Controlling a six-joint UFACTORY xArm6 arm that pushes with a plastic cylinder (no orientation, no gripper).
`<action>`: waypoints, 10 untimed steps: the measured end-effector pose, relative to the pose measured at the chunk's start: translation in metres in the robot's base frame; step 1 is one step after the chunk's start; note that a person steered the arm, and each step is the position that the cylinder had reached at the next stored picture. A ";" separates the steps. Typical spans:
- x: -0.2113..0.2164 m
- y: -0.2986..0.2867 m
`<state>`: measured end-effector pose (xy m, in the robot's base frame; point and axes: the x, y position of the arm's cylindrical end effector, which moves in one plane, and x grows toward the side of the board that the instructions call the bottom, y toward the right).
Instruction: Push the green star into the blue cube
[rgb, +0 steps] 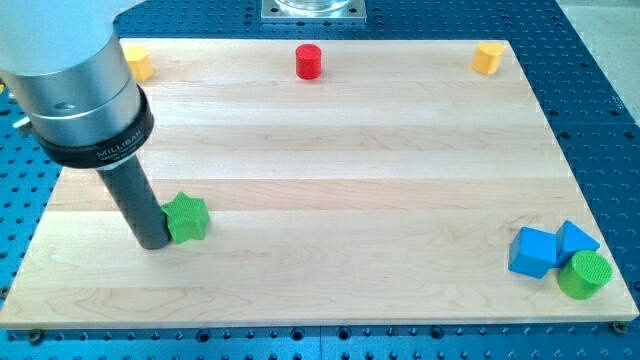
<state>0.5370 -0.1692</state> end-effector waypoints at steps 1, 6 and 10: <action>-0.006 0.011; -0.126 0.145; -0.043 0.135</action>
<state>0.4944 -0.0346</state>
